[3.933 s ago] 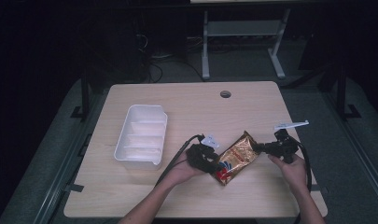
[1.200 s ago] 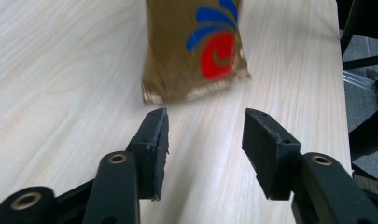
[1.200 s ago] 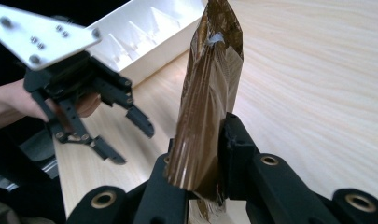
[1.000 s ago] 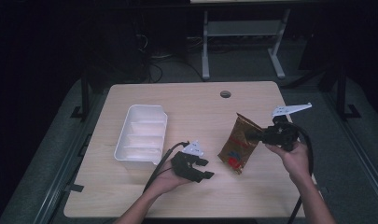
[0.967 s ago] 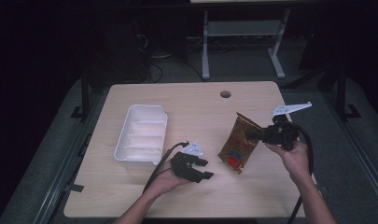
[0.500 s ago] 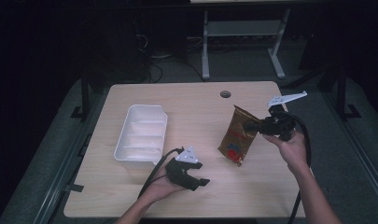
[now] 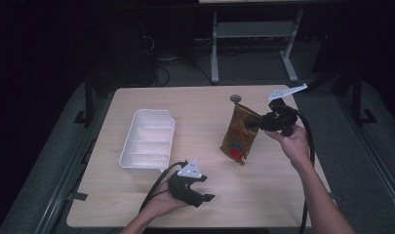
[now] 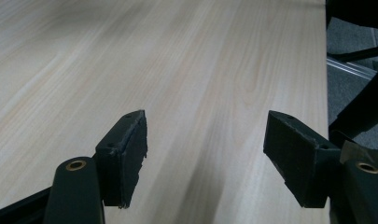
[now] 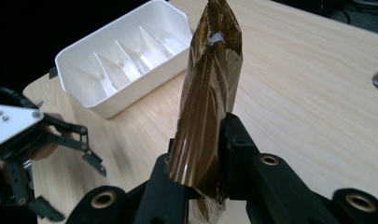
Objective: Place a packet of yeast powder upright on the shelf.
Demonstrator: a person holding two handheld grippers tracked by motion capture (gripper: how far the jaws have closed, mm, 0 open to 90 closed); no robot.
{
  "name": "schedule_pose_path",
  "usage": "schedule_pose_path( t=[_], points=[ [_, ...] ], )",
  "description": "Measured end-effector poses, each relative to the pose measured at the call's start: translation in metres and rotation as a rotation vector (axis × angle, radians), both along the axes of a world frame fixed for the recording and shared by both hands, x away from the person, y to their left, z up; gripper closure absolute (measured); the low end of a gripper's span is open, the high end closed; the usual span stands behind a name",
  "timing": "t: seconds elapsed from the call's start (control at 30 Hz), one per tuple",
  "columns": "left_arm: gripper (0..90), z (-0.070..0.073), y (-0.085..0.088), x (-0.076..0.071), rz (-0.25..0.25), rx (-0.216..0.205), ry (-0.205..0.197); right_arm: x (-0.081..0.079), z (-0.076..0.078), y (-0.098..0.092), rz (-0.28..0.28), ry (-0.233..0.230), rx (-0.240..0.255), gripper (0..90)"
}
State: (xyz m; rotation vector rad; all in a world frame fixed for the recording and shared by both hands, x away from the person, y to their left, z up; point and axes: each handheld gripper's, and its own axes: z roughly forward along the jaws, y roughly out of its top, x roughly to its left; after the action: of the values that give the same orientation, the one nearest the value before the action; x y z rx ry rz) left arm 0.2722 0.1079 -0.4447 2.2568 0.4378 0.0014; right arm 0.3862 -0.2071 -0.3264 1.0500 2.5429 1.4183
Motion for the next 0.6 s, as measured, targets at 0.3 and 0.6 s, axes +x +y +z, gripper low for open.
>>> schedule_pose_path(
  t=[0.3, 0.6],
  points=[
    [28.2, -0.004, 0.009, -0.007, -0.008, -0.003, 0.006, 0.017, 0.008, 0.029, 0.043, -0.012, -0.007, 81.2],
    [27.5, -0.003, 0.012, -0.009, -0.007, -0.012, -0.003, 0.033, 0.014, 0.057, 0.088, -0.019, -0.016, 81.2]
  ],
)
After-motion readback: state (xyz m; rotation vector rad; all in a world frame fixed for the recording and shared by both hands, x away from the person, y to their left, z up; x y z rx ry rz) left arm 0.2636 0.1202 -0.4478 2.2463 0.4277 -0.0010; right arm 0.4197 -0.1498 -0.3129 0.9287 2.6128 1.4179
